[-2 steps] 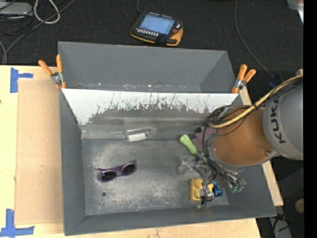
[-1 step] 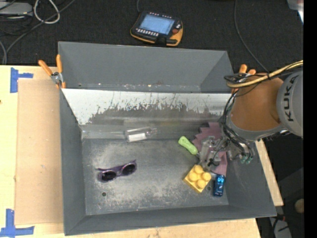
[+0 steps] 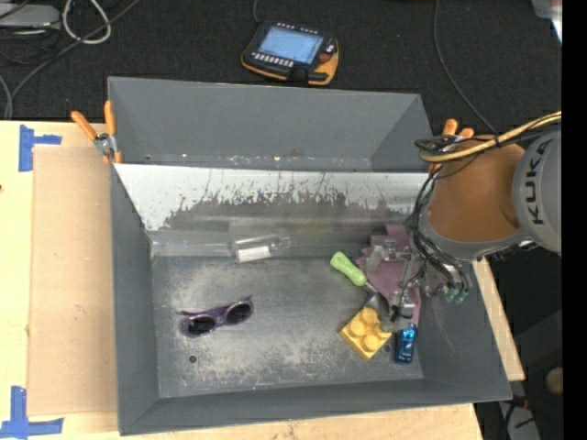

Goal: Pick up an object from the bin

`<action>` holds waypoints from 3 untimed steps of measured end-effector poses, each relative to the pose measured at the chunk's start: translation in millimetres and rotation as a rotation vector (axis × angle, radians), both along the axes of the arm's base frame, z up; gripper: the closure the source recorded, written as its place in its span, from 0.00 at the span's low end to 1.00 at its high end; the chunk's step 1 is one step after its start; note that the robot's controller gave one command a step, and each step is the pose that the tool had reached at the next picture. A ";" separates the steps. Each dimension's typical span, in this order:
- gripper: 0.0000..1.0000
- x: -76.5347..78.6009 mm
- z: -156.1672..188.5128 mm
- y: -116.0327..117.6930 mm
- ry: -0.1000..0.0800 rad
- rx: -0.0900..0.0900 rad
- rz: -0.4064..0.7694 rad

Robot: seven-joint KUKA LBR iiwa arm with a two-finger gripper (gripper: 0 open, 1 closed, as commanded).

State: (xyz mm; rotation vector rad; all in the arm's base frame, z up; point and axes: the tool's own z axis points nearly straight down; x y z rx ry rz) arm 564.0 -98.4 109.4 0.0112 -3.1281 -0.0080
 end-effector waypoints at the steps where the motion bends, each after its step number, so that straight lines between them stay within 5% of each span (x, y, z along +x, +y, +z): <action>1: 0.00 0.0 0.0 -0.1 0.000 0.000 -0.001; 3: 0.00 0.0 0.0 -0.2 0.000 0.000 -0.002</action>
Offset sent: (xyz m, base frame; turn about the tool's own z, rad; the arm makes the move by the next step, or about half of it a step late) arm 0.0000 0.0000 0.0000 0.0000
